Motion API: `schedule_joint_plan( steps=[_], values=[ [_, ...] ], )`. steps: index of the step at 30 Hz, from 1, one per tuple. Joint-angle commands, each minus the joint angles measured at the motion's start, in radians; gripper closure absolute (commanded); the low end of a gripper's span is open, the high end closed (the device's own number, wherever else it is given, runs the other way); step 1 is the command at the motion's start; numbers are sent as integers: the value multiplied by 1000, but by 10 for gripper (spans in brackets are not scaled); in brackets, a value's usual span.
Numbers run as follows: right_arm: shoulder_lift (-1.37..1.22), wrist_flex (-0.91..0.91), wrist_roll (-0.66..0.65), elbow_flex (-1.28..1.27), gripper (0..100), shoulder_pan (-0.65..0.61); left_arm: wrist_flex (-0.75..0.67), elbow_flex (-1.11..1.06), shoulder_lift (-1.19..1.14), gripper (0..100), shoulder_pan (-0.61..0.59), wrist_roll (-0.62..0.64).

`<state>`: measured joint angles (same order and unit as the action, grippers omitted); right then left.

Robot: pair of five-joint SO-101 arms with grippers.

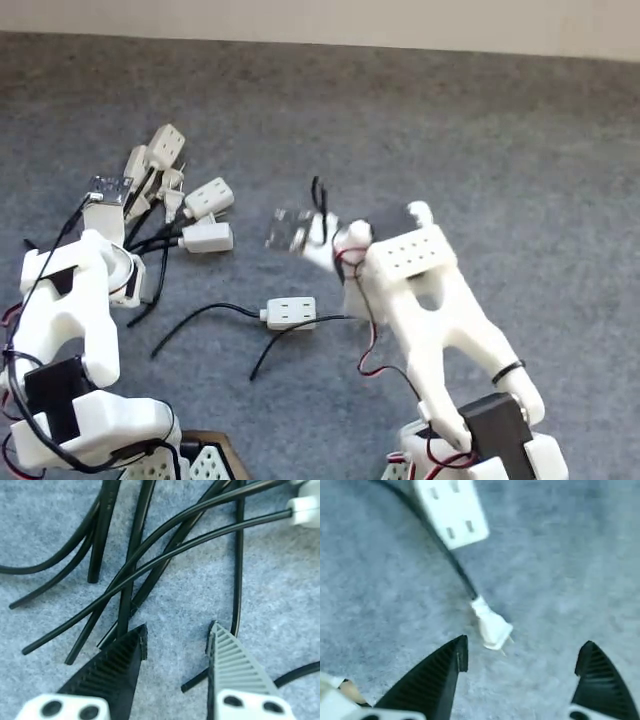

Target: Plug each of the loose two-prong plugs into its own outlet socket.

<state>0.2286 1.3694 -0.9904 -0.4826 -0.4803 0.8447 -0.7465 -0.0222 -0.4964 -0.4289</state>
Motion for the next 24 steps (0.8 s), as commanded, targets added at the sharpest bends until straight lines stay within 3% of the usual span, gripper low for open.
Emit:
schedule_joint_plan(
  steps=[1,24],
  values=[
    [38,-50,-29,-97,670,-71,-9,-16,1,783,15,8],
    [-68,-297,-21,-254,704,-67,-9,-16,1,783,15,8]
  ],
)
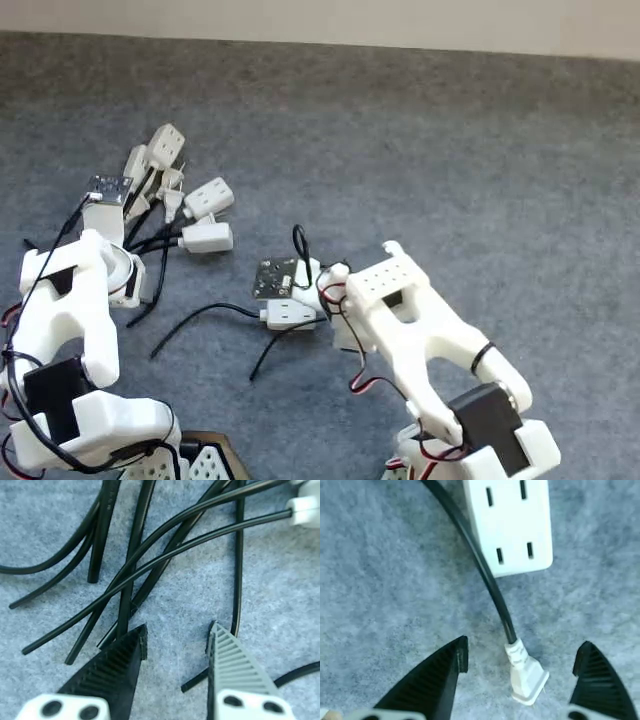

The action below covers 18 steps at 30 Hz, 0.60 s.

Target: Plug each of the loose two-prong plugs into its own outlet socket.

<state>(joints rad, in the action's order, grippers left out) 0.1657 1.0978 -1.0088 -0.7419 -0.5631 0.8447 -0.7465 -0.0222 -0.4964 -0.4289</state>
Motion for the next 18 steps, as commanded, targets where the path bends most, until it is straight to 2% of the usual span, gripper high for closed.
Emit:
schedule_joint_plan(
  steps=[1,7,14,18],
  values=[
    [-12,-25,-5,5,730,16,-9,-16,1,783,15,8],
    [-21,-24,-6,5,841,24,-9,-16,1,783,15,8],
    [-21,-24,-6,13,982,99,-9,-16,1,783,15,8],
    [-21,-24,-8,7,987,101,-9,-16,1,783,15,8]
  ],
)
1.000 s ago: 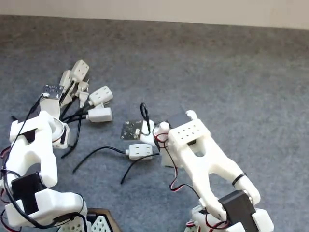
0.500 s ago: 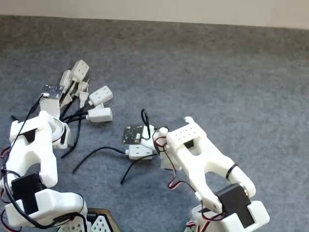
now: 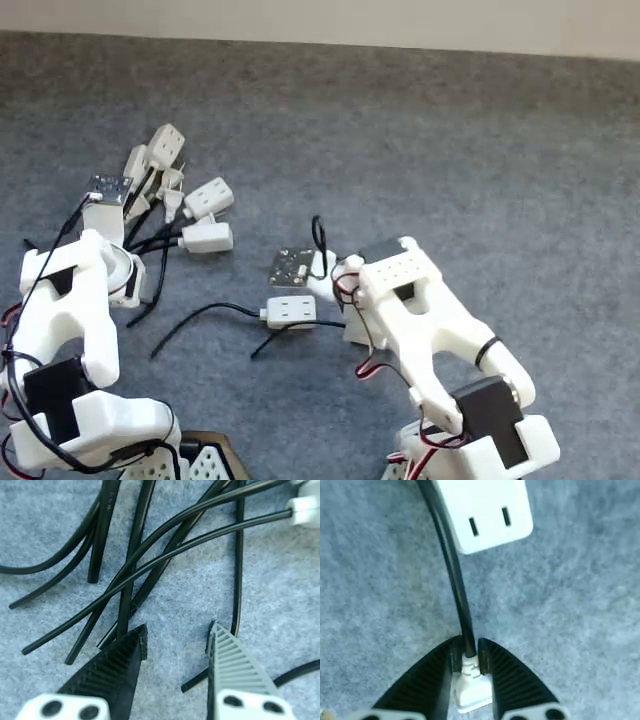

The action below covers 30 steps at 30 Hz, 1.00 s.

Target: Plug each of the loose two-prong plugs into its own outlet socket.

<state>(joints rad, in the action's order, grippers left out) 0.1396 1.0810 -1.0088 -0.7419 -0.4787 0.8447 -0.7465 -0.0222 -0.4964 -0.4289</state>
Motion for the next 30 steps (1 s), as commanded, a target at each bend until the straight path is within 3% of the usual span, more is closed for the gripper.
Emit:
schedule_joint_plan(
  steps=[1,7,14,22,30],
  values=[
    [5,-7,-8,7,987,16,-9,-16,1,783,15,8],
    [5,2,-9,5,974,16,-9,-16,1,783,15,8],
    [15,48,-3,5,740,33,-9,-16,1,783,15,8],
    [15,-15,5,-2,797,177,-9,-16,1,783,16,8],
    [16,-160,48,-114,797,179,-9,-16,1,783,16,9]
  ],
)
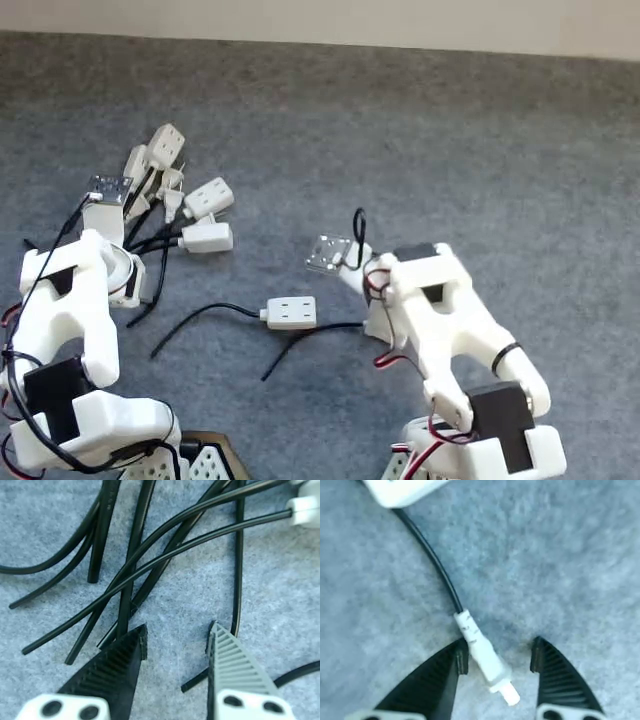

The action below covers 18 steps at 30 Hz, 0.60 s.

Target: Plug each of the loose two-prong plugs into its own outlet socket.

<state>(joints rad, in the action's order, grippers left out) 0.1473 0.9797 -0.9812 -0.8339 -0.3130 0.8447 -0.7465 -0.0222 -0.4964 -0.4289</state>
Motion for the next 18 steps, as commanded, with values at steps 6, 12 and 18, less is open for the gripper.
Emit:
schedule_joint_plan(
  steps=[6,12,18],
  values=[
    [8,-61,64,-19,796,-54,-9,-16,1,783,16,9],
    [8,-58,72,-18,796,-150,-9,-16,1,783,16,9],
    [8,-62,107,-16,796,-202,-9,-16,1,783,16,9]
  ],
)
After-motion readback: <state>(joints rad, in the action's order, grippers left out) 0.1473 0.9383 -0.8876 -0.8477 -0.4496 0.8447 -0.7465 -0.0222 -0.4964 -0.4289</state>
